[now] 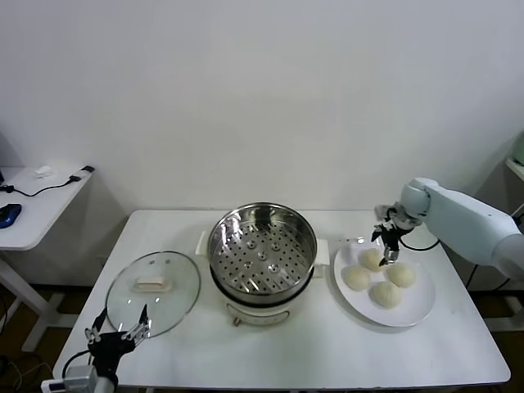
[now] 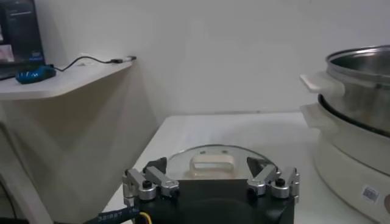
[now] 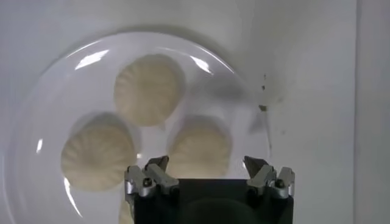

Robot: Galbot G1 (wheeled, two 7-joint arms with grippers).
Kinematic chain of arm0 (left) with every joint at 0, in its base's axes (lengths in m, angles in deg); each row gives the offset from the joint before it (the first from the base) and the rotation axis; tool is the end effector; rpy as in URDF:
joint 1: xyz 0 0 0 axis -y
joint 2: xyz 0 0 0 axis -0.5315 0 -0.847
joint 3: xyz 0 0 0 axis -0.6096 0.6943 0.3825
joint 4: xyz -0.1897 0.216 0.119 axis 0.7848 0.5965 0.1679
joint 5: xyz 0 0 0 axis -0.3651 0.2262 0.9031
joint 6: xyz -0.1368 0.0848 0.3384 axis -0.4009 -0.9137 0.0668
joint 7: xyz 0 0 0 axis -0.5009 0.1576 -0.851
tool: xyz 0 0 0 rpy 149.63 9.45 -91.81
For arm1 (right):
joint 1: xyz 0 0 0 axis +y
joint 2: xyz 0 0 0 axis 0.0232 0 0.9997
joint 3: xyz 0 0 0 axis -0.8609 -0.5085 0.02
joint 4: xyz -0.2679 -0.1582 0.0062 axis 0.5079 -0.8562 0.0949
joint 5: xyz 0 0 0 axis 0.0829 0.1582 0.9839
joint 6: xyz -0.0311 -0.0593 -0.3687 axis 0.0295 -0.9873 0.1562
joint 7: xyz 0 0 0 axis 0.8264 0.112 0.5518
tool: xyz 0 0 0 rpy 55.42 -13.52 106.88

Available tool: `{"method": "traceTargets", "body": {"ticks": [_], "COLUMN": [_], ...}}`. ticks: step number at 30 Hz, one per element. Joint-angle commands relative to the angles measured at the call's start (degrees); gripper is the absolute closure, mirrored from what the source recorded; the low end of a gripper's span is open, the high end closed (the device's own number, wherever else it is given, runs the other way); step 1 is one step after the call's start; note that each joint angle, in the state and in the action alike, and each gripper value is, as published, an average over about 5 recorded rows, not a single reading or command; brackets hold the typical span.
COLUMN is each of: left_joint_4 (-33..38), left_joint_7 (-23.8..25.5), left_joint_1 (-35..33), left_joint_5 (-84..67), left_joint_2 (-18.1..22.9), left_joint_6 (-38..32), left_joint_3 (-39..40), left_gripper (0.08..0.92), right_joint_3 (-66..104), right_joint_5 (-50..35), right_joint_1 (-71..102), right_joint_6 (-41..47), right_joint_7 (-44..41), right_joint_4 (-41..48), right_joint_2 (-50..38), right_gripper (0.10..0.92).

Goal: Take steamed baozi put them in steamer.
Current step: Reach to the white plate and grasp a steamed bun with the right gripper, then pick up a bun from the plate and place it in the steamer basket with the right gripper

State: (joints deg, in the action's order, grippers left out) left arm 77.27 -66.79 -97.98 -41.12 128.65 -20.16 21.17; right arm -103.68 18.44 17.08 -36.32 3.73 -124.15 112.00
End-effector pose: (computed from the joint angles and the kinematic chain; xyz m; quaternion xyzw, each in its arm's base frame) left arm 0.1698 0.0863 -0.2856 0.0833 -0.9792 -0.0340 0.1820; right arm 0.5774 -0.1627 -0.2267 0.4842 -0.5533 0.5059 0.4511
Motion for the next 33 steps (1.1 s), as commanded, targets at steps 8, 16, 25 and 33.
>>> {"method": "traceTargets", "body": {"ticks": [8, 16, 25, 33], "left_joint_4": [-0.7, -0.4, -0.2, 0.4], "left_joint_7": [0.0, -0.1, -0.3, -0.1], "left_joint_1": [0.3, 0.1, 0.0, 0.3], "left_joint_5": [0.6, 0.9, 1.0, 2.1], "left_joint_2": [0.2, 0.3, 0.4, 0.1], "left_joint_6": [0.1, 0.2, 0.5, 0.7], "left_joint_3": [0.4, 0.3, 0.3, 1.4], "left_gripper": [0.177, 0.177, 0.177, 0.177], "right_joint_3": [5.5, 3.5, -1.2, -15.5], "right_joint_5": [1.1, 1.4, -0.8, -9.9], "right_joint_1": [4.1, 2.4, -6.6, -33.4], "right_joint_6": [0.4, 0.4, -0.3, -6.8], "right_joint_7": [1.2, -0.1, -1.9, -7.1], "right_joint_4": [2.9, 1.6, -5.0, -13.8], "right_joint_2": [1.5, 0.7, -2.1, 2.9], "right_gripper": [0.241, 0.337, 0.388, 0.389]}}
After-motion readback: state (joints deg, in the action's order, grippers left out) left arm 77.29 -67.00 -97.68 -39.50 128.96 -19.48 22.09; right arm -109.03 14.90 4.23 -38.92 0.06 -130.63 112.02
